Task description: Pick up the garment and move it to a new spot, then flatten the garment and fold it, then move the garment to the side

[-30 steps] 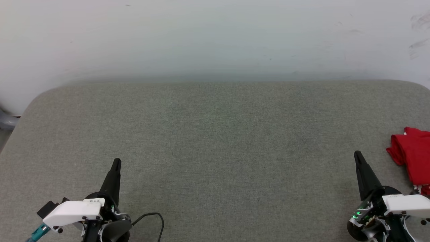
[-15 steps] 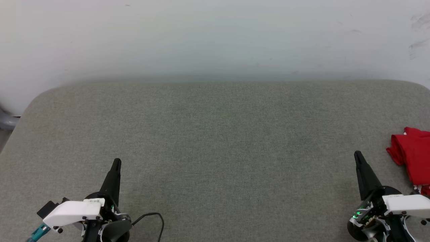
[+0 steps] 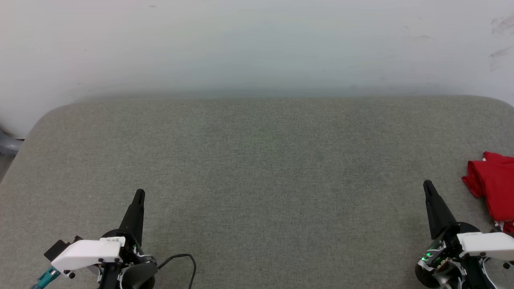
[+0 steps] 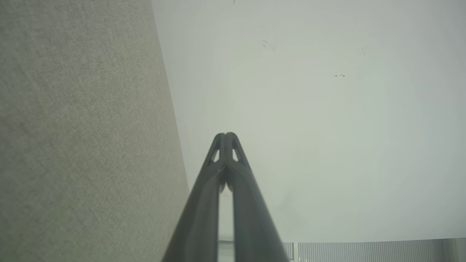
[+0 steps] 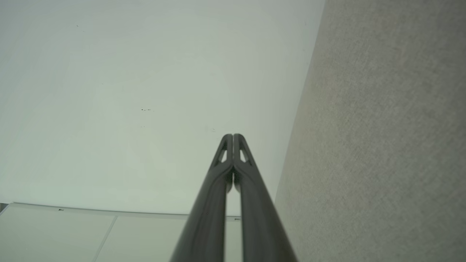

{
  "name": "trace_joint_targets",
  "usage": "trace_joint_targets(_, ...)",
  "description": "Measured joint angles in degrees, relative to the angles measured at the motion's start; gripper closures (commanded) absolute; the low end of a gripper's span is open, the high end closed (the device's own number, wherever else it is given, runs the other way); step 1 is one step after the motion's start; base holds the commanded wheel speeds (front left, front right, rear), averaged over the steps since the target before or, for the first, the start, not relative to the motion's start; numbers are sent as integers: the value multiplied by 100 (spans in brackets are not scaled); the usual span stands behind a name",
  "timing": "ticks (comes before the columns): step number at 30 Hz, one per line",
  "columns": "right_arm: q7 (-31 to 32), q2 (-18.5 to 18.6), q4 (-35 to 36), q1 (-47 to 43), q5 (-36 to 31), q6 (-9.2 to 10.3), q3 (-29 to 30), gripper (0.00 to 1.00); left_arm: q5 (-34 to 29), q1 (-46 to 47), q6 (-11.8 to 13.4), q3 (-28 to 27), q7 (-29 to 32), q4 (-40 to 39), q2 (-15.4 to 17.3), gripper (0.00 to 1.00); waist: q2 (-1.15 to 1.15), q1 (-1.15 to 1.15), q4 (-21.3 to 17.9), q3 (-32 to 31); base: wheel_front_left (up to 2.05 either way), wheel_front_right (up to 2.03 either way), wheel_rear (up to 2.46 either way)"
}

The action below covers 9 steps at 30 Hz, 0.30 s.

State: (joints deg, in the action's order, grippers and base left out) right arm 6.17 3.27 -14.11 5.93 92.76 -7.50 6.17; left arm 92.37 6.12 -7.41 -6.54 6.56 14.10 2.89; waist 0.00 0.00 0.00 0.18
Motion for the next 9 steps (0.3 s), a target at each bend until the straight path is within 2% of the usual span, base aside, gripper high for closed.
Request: trace_joint_targets(9,1,-4,0,0,-4,0,4,100,0,0,0,0,0,0,0,100,0,0,0,0,0,0,0)
